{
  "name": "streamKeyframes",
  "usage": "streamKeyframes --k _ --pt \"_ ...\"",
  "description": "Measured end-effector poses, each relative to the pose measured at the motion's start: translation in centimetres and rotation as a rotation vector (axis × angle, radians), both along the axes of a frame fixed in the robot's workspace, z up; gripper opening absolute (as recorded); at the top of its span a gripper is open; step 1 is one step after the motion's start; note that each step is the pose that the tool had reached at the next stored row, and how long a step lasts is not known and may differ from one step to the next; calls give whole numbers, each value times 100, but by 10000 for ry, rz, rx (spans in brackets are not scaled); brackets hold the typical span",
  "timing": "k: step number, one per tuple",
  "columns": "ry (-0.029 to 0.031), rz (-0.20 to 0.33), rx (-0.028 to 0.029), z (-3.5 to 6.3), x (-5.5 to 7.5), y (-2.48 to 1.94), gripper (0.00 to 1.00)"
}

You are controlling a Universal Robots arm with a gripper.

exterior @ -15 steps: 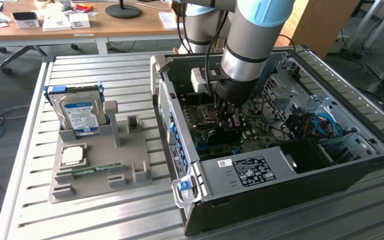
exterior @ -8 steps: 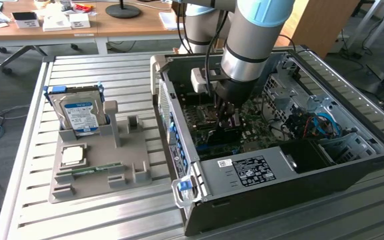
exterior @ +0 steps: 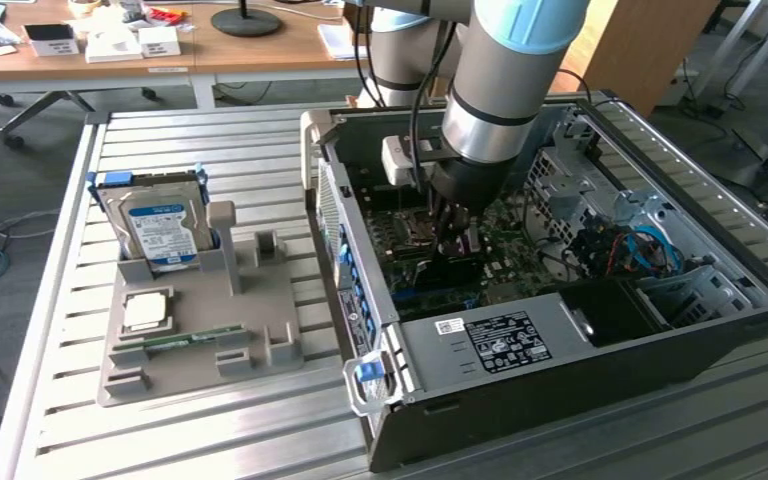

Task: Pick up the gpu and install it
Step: 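Press down on the gpu until it lock into place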

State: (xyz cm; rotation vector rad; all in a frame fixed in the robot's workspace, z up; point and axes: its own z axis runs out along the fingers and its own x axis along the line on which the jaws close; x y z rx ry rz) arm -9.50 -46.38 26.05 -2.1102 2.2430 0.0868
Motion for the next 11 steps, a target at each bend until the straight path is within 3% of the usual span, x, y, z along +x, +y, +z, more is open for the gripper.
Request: streamKeyframes --k 11 --pt "-6 -1 9 14 0 1 11"
